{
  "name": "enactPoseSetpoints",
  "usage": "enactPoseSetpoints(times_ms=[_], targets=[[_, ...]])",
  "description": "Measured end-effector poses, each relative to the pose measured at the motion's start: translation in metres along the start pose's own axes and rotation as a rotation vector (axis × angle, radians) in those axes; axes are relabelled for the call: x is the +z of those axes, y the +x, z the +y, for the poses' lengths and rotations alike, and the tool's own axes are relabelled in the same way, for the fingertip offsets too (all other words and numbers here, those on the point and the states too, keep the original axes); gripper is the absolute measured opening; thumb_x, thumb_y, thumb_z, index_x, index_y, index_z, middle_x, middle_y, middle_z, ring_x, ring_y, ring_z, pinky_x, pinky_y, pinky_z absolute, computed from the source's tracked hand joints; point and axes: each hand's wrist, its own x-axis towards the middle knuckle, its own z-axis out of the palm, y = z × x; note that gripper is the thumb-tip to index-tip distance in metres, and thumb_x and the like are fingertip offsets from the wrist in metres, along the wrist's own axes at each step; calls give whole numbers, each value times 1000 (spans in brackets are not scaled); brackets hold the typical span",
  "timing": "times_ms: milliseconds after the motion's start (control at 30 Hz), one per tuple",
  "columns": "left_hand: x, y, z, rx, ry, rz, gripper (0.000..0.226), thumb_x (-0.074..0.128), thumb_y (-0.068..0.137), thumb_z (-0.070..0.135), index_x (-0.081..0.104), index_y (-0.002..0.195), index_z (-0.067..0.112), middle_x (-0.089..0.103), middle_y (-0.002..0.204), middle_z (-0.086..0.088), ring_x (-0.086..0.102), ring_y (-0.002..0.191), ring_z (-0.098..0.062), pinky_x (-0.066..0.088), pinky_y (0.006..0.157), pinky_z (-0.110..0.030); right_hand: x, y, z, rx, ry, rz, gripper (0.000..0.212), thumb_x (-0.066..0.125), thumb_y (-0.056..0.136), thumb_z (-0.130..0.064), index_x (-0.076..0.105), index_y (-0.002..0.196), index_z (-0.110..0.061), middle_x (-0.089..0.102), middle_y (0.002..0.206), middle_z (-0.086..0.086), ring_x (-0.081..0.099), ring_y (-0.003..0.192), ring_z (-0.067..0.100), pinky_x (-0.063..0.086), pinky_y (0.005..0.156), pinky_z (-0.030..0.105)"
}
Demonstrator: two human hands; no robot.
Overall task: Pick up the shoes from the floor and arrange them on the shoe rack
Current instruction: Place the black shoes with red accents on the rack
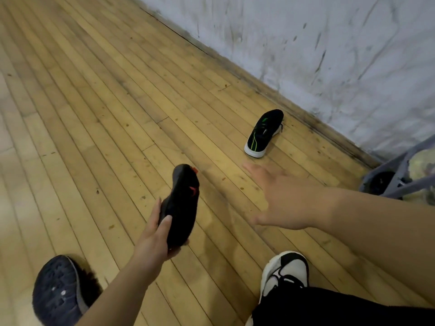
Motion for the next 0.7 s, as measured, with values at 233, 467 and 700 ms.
enactPoseSetpoints(times_ms=[233, 467, 700], targets=[[-17, -59, 50, 19, 11, -432, 46, 38, 111, 24, 48, 142, 55, 71, 128, 0, 73, 102, -43, 53, 80, -44, -6, -26, 3, -93, -176, 88, 134, 79, 77, -61, -32, 151, -45, -23, 169, -3, -5, 158, 26, 15, 126, 42], [-39, -90, 96, 36, 44, -930, 46, 43, 107, 13, 47, 153, 23, 52, 151, -17, 62, 123, -47, 57, 89, -54, -3, -60, -17, -230, -327, 179, 137, 72, 71, -71, -35, 150, -41, -19, 170, -5, -12, 158, 28, 6, 128, 49], [-62, -103, 116, 129, 101, -931, 56, 51, 105, 24, 35, 159, 31, 51, 150, -26, 48, 140, -42, 40, 114, -58, 0, -88, -52, -351, -254, 174, 121, 71, 75, -67, -17, 157, -47, 36, 117, -21, 38, 109, 4, 30, 84, 11]])
